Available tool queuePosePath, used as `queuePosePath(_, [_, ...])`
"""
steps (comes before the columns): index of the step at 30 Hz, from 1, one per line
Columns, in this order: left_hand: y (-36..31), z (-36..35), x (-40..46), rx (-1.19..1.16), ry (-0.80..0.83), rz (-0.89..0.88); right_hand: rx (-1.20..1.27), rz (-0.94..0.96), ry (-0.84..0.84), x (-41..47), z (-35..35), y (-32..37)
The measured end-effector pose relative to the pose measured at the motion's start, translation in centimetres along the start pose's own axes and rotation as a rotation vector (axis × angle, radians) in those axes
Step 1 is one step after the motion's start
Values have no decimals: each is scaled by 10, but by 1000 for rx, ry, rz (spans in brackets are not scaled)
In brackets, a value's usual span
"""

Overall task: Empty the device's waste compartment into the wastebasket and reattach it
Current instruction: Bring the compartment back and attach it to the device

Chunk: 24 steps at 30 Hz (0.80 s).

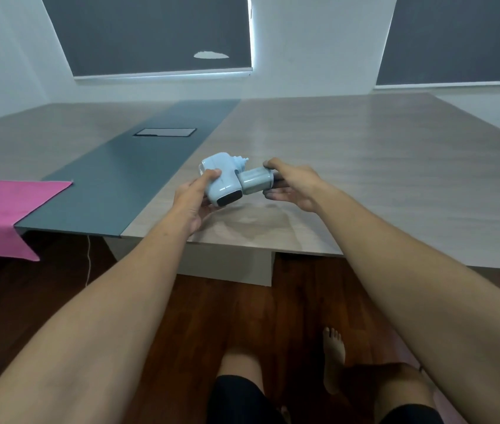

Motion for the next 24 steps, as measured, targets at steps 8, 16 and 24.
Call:
queuePosePath(8, [0,-16,-1,36,111,-17,-63,-30,153,-10,-13,-2])
queuePosePath(16, [-3,-28,-1,74,160,-37,16,-51,223,-11,-18,-11])
queuePosePath(24, [-8,-17,-2,196,-48,-119,-137,-44,124,-11,-12,-11])
Point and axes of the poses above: each hand's wrist, its own x-axis towards the middle knuckle, its own z-axis out of the back of the hand, y = z × x, the point moved 7 cm from there along x, towards the middle knuckle, and after that the axes turned 3 degrees about y, right-handed, at the moved point
